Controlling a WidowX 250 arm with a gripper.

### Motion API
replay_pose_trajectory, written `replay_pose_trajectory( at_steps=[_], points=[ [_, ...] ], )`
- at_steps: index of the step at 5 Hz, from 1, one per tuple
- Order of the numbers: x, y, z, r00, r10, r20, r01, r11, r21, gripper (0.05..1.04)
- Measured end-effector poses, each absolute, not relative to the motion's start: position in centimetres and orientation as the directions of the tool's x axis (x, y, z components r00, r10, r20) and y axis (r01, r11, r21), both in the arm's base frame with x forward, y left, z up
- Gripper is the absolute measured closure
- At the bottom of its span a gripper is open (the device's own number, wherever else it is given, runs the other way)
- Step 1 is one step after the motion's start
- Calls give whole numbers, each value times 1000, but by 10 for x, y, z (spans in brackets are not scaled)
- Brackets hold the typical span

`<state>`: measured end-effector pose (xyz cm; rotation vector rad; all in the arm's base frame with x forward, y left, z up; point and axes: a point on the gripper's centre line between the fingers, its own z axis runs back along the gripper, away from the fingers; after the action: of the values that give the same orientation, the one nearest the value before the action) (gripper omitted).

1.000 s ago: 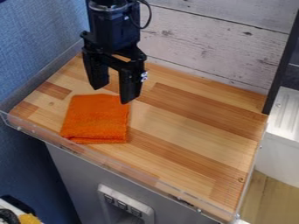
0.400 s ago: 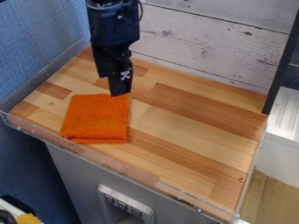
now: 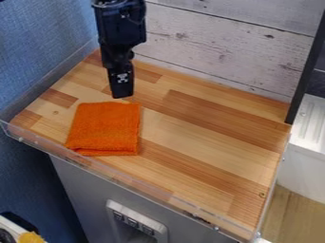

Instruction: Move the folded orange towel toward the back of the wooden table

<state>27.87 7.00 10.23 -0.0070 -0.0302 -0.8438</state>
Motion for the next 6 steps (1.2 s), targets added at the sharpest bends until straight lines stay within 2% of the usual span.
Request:
replay_pose_trajectory(
  at_steps=[1, 2, 4, 5, 6],
  points=[
    [278, 74, 101, 617, -786, 28, 786, 618, 7, 85],
    [277, 75, 95, 583, -812, 22, 812, 583, -3, 140],
    [272, 75, 71, 556, -831, 14, 831, 555, -28, 729],
    [272, 75, 57, 548, -837, 10, 836, 547, -40, 938],
    [271, 80, 44, 549, -836, 3, 835, 548, -44, 1018]
  ],
)
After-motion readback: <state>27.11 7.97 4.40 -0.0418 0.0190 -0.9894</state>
